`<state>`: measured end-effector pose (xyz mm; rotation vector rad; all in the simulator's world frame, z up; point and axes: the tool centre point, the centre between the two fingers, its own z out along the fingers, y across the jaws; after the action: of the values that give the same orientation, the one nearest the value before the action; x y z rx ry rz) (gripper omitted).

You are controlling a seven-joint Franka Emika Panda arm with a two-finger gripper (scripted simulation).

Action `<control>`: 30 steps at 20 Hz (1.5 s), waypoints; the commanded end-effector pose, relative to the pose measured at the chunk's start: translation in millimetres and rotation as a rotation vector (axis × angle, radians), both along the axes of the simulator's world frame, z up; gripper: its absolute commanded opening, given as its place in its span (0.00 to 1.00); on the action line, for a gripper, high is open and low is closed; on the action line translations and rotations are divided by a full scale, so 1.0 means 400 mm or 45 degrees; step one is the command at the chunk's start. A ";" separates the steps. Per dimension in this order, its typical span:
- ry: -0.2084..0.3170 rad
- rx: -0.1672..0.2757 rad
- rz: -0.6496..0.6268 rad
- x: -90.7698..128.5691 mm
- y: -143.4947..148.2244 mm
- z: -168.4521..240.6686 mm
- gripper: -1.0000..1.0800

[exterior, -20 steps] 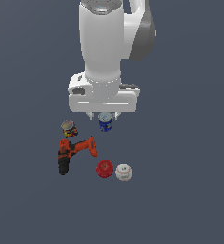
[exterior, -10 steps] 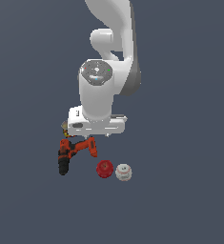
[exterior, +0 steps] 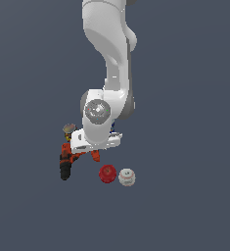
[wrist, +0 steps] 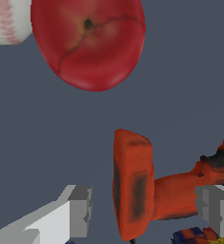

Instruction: Pick up a designated object from a clutter of objects.

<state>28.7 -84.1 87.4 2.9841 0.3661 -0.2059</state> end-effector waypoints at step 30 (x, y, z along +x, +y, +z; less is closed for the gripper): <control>0.035 -0.010 0.052 -0.026 -0.030 -0.149 0.00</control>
<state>18.2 -96.5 28.9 2.9654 0.4282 -0.2440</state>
